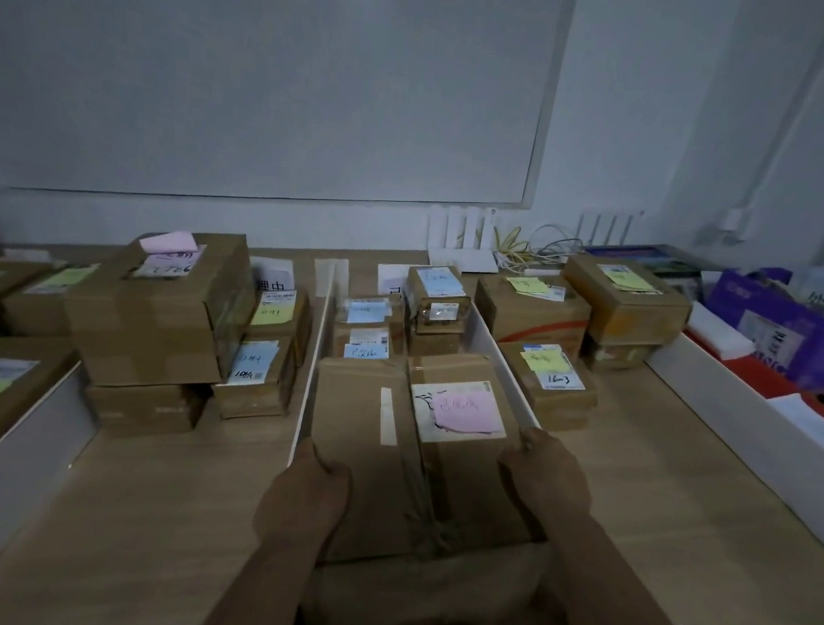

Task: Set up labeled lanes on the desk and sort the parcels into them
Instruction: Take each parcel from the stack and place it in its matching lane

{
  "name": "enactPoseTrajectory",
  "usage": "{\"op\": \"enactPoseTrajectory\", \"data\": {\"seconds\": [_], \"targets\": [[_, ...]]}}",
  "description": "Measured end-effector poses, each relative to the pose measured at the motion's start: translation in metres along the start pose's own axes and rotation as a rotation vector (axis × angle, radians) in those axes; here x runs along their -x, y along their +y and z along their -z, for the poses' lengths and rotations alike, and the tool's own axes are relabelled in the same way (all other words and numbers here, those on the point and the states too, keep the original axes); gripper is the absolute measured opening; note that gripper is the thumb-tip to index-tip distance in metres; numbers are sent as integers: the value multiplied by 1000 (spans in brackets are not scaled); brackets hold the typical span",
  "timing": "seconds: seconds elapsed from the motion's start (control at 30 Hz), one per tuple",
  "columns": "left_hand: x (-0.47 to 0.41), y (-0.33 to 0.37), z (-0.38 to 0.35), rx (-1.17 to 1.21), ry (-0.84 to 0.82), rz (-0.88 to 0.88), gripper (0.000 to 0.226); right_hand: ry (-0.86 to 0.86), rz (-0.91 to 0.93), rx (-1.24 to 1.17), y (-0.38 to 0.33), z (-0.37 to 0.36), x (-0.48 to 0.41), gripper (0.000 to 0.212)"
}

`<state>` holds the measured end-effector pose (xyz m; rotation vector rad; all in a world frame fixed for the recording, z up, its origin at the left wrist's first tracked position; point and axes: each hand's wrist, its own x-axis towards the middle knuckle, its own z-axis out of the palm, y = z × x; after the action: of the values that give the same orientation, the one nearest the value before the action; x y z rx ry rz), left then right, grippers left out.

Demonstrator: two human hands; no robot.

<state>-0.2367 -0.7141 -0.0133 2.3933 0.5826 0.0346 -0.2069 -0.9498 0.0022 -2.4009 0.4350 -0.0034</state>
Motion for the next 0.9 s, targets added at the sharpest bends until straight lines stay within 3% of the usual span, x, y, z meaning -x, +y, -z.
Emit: {"op": "enactPoseTrajectory", "data": {"seconds": [0.6, 0.83, 0.9], "targets": [[-43, 26, -15, 5, 0, -5, 34, 7, 14, -7, -10, 2, -50, 30], [-37, 32, -9, 32, -37, -1, 35, -11, 19, 20, -19, 7, -42, 31], [-31, 34, -3, 51, -49, -19, 45, 10, 39, 32, -24, 9, -35, 35]]}}
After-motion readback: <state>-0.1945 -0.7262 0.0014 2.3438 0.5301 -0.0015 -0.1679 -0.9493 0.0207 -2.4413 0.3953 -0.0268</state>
